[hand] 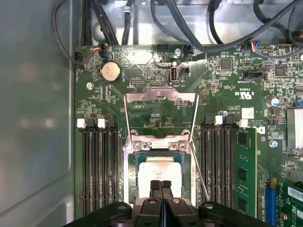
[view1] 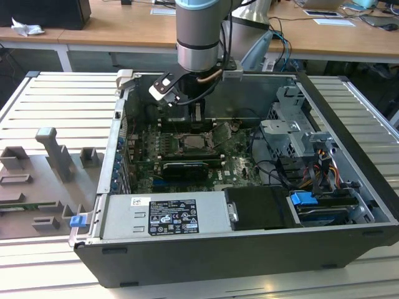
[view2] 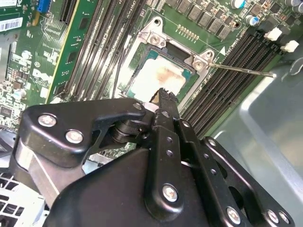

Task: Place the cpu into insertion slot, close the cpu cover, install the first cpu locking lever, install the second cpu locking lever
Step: 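Close the cpu cover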

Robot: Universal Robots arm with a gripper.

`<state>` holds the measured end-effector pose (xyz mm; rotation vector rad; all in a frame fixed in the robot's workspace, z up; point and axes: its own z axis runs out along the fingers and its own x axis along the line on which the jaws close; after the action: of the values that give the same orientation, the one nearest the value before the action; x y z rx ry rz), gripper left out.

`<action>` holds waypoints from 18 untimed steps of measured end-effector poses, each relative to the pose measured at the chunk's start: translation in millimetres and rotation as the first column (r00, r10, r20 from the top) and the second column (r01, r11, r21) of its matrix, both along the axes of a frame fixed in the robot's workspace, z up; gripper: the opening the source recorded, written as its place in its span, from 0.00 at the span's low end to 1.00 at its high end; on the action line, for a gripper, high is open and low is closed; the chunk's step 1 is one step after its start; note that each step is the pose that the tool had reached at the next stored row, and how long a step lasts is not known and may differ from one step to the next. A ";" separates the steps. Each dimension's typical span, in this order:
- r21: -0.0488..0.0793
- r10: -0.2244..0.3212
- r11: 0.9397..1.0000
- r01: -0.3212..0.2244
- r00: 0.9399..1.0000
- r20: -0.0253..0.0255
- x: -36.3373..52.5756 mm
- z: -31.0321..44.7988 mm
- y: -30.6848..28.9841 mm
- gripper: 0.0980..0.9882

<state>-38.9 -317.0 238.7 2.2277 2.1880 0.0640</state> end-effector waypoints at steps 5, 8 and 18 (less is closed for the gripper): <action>0.000 0.000 1.000 0.000 1.000 0.000 0.0 6.3 0.6 0.01; -0.001 0.000 1.000 0.000 1.000 0.000 0.0 8.4 1.1 0.01; -0.001 0.000 1.000 0.000 1.000 0.000 0.0 17.7 2.1 0.01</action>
<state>-38.9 -314.9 256.5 2.2273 2.1877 0.0633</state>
